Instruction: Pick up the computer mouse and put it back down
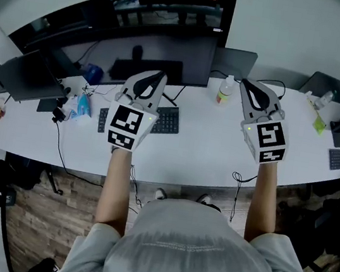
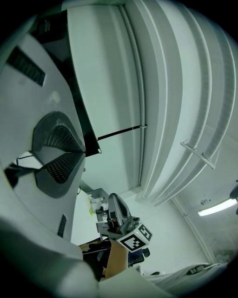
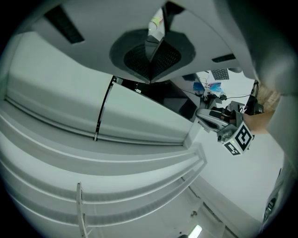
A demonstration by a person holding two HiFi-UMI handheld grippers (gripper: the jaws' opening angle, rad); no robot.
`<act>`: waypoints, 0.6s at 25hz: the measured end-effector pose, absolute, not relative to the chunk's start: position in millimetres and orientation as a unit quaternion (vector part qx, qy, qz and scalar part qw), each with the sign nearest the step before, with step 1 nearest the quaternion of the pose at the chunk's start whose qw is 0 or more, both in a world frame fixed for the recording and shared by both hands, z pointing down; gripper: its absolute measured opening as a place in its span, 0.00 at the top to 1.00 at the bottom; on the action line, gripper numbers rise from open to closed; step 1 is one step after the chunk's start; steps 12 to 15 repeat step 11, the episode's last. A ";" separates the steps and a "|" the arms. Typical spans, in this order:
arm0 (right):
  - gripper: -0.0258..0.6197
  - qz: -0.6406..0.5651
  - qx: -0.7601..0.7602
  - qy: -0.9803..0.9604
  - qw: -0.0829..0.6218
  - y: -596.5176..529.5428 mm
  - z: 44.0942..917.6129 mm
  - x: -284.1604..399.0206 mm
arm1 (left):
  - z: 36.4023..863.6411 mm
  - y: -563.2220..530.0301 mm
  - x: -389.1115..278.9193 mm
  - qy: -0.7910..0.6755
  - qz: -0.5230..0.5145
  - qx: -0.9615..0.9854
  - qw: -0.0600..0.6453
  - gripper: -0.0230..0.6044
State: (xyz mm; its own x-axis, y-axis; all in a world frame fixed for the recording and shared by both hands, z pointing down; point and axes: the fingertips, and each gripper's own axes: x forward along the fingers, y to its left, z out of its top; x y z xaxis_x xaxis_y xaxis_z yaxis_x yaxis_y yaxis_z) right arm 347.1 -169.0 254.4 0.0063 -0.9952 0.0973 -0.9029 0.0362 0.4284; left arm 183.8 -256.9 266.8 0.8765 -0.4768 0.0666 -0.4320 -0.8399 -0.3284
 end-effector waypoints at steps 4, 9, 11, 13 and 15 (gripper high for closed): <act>0.96 -0.120 0.684 -0.693 0.192 -169.5 256.1 345.6 | 265.7 -256.6 183.3 0.235 -0.071 -0.957 0.153 0.94; 0.96 -0.116 0.684 -0.693 0.195 -170.5 259.3 342.6 | 267.8 -258.9 180.2 0.235 -0.070 -0.958 0.149 0.94; 0.96 -0.113 0.685 -0.692 0.195 -170.3 261.7 342.8 | 271.2 -259.0 180.1 0.234 -0.071 -0.959 0.145 0.94; 0.96 -0.113 0.685 -0.692 0.195 -170.3 261.7 342.8 | 271.2 -259.0 180.1 0.234 -0.071 -0.959 0.145 0.94; 0.96 -0.113 0.685 -0.692 0.195 -170.3 261.7 342.8 | 271.2 -259.0 180.1 0.234 -0.071 -0.959 0.145 0.94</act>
